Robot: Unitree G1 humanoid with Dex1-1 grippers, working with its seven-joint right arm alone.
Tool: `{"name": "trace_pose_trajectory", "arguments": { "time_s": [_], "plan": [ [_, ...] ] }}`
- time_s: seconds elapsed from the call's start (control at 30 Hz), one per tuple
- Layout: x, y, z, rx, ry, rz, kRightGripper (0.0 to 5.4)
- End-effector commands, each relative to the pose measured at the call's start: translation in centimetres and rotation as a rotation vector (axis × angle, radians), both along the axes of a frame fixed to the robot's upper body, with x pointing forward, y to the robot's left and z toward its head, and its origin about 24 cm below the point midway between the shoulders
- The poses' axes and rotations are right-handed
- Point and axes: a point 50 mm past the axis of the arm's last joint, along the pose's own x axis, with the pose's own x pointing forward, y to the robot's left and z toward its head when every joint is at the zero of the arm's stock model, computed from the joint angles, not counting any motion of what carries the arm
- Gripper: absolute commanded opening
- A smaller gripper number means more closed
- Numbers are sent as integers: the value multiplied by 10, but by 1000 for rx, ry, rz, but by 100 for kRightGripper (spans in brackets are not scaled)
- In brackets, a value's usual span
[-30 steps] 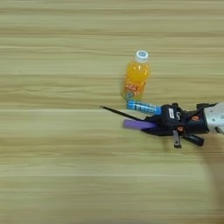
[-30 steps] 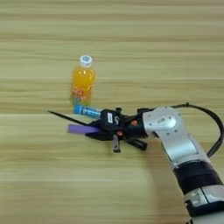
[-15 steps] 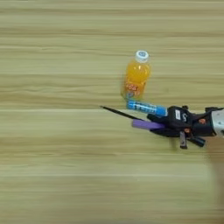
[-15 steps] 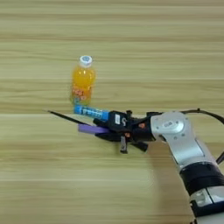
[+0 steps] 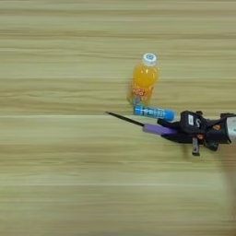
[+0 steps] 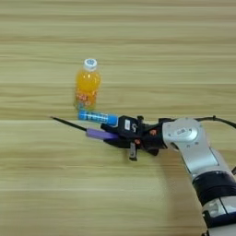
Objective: Move the objects on the table
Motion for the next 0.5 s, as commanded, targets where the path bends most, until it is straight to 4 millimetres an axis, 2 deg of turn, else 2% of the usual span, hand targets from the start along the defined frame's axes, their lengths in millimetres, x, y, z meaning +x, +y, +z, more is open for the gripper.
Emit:
{"name": "trace_pose_trajectory", "arguments": {
  "time_s": [0.03, 0.5],
  "plan": [
    [14, -6, 28, -17, -120, -11, 139],
    [14, -1, 39, 56, -136, 17, 274]
  ]
}}
